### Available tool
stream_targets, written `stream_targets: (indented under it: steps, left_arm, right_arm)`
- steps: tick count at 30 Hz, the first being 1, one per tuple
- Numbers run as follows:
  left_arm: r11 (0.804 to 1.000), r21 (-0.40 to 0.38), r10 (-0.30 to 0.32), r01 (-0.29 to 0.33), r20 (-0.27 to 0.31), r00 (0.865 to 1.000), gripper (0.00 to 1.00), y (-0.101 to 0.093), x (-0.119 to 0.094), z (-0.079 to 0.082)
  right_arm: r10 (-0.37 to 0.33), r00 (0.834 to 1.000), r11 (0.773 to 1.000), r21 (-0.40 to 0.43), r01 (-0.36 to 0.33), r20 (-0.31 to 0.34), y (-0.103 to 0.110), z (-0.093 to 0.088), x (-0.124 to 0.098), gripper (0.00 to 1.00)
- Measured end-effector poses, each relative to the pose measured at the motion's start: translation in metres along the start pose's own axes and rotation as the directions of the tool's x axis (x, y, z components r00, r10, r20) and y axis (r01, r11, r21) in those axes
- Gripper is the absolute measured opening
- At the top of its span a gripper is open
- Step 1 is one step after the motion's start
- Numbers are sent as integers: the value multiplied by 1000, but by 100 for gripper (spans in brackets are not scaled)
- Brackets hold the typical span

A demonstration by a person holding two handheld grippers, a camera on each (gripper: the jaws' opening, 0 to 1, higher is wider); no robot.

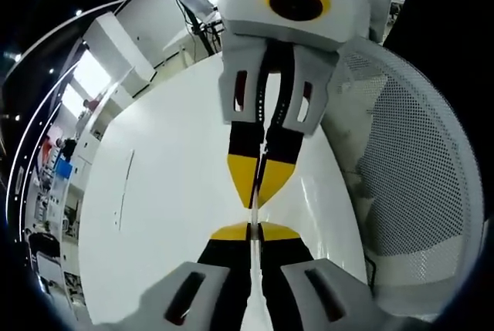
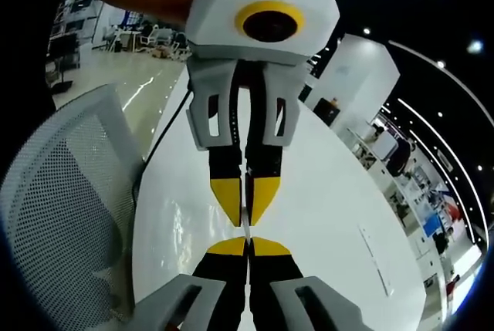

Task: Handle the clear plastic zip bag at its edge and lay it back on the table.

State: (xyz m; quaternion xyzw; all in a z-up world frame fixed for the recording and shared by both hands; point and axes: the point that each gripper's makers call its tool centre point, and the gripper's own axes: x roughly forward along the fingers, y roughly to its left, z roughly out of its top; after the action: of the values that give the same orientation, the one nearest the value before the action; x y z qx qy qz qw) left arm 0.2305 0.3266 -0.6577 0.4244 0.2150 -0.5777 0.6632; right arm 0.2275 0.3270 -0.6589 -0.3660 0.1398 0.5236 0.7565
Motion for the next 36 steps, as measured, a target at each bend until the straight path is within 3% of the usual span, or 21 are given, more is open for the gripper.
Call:
stream_targets:
  steps: [24, 30, 36]
  left_arm:
    - [998, -51, 44, -45, -28, 999, 0, -3, -8, -15]
    - [997, -52, 48, -50, -38, 998, 0, -5, -9, -16]
    - [998, -37, 42, -44, -39, 998, 0, -6, -7, -14]
  right_arm:
    - [57, 998, 998, -35, -56, 34, 7, 12, 8, 0]
    - [73, 997, 997, -8, -72, 31, 9, 12, 8, 0]
    - [72, 997, 997, -30, -71, 1, 10, 10, 8, 0]
